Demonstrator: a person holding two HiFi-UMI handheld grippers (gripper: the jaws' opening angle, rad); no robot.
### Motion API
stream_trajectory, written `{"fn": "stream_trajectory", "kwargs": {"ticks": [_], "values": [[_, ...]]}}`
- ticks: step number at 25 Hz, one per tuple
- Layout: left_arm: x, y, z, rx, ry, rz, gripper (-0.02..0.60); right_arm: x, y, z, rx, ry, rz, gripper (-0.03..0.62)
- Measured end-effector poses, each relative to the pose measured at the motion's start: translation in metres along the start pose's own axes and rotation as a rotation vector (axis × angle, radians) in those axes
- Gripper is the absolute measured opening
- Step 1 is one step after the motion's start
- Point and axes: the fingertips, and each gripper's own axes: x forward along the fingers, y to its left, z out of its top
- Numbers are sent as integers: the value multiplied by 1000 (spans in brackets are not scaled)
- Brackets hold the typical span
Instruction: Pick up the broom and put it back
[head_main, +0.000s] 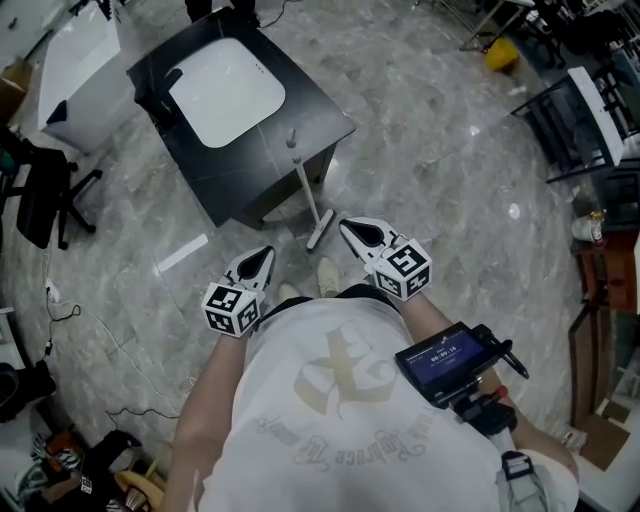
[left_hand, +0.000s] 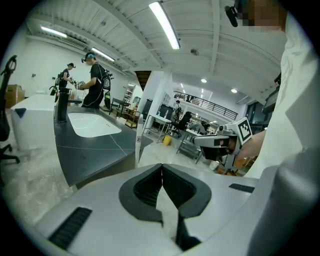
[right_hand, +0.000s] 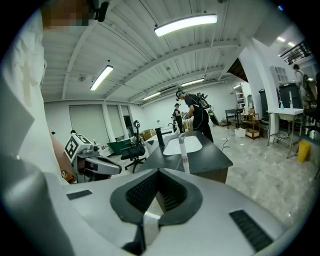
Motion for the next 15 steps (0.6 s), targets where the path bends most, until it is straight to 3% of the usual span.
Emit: {"fn": "stream_trajectory", "kwargs": {"ticks": [15], "values": [[-16, -6, -9, 7, 0, 13, 12, -3, 15, -4, -9, -3, 34, 17]]}}
